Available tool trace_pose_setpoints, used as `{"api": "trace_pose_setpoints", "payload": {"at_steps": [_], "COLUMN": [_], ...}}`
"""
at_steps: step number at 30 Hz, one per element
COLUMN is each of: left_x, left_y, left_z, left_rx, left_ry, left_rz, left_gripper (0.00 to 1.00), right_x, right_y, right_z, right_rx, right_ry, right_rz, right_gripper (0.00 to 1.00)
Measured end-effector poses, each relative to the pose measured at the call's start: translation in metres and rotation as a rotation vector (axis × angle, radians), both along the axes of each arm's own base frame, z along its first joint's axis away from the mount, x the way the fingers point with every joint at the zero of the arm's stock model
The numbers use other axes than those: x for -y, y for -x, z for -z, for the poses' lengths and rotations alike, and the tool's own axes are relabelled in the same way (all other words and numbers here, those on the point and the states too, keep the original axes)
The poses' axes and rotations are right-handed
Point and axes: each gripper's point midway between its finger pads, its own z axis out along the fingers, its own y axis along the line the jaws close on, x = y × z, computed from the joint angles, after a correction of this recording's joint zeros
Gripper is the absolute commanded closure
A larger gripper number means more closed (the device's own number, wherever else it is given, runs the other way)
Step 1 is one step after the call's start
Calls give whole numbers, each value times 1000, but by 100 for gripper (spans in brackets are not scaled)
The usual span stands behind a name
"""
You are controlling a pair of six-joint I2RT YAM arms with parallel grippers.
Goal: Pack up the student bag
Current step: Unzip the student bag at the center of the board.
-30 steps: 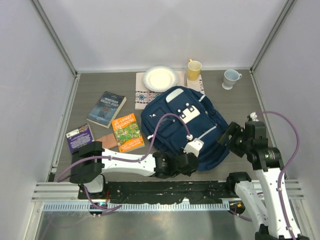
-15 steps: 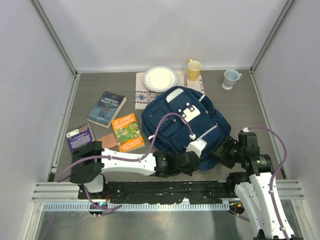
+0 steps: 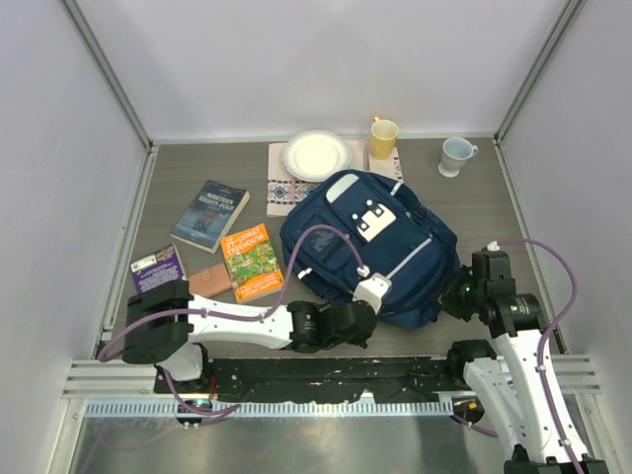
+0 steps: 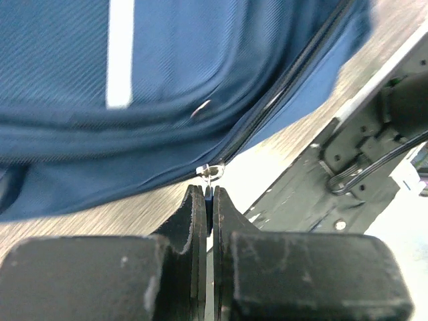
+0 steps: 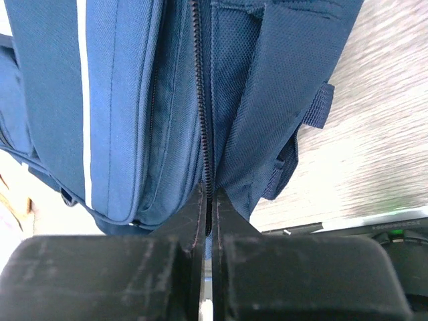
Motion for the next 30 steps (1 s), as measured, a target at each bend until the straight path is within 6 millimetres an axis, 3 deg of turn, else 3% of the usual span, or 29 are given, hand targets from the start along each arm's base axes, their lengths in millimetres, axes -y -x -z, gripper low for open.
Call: {"api": "trace_pose_setpoints", "payload": {"at_steps": [4, 8, 15, 20, 21, 24, 25, 26, 27, 28, 30], "left_x": [-29, -60, -91, -102, -103, -104, -104, -105, -105, -104, -102], "left_y": [-5, -16, -33, -41, -42, -43, -42, -42, -41, -40, -38], "left_z": [12, 25, 32, 31, 31, 31, 31, 32, 32, 32, 30], "left_rx": [0, 29, 67, 62, 58, 53, 50, 51, 53, 45, 37], "left_ry": [-38, -118, -211, -234, -233, -236, -238, -245, -253, -250, -244], "left_rz": [-72, -169, -278, -347, -357, -363, -358, -348, -336, -329, -305], "left_gripper": [100, 100, 100, 97, 94, 70, 47, 39, 32, 22, 18], "right_x": [11, 12, 7, 6, 6, 5, 5, 5, 5, 5, 5], "right_y": [-8, -8, -4, -1, -1, 0, 0, 1, 1, 3, 5], "right_z": [-18, -20, -19, -19, -19, -21, -20, -19, -18, -16, -14], "right_rx": [53, 54, 65, 85, 87, 99, 104, 107, 114, 119, 132], "right_ry": [57, 61, 34, 18, 18, 13, 11, 10, 10, 8, -2], "right_rz": [34, 37, 28, 34, 34, 33, 32, 34, 35, 36, 45], "right_gripper": [99, 99, 99, 99, 99, 99, 98, 92, 61, 45, 24]}}
